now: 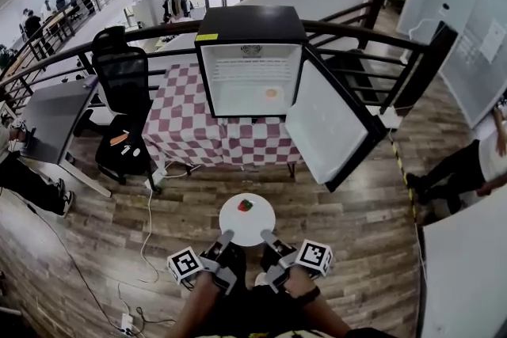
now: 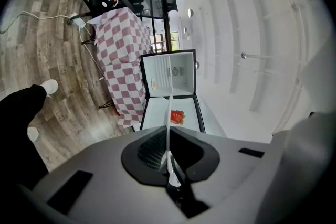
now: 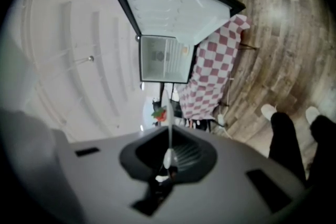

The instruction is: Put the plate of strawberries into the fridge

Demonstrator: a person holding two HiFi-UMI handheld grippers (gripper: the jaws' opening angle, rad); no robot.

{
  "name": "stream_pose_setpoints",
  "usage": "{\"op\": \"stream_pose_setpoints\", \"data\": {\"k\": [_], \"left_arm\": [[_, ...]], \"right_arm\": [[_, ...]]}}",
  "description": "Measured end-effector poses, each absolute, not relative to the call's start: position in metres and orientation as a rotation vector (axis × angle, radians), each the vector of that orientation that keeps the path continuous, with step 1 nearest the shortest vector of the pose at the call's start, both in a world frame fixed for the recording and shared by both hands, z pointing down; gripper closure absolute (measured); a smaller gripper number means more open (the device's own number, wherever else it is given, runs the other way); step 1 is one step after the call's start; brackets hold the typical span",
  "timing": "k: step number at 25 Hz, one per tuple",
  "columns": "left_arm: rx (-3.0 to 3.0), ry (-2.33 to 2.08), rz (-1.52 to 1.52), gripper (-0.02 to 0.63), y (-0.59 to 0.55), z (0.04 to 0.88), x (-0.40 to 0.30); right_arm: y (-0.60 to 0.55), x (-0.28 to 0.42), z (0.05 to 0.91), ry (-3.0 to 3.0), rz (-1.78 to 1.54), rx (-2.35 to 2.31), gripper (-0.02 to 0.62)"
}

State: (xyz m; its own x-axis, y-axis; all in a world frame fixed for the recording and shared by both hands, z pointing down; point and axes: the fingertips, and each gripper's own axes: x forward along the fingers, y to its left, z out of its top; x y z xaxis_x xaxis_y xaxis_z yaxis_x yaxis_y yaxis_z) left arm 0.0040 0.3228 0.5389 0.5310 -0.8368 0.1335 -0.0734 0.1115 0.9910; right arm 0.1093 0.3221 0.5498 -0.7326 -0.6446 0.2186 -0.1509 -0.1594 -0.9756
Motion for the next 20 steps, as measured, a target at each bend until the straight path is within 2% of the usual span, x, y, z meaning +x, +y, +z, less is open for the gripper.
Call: {"op": "stream_pose_setpoints", "data": {"k": [20], "left_arm": [[1.444,-0.759,-0.678,0.572,0.067,0.519,-0.079]], "right_arm": [[0.074,0.025,0.532,1.751,-1.829,-0.968,0.565]]}}
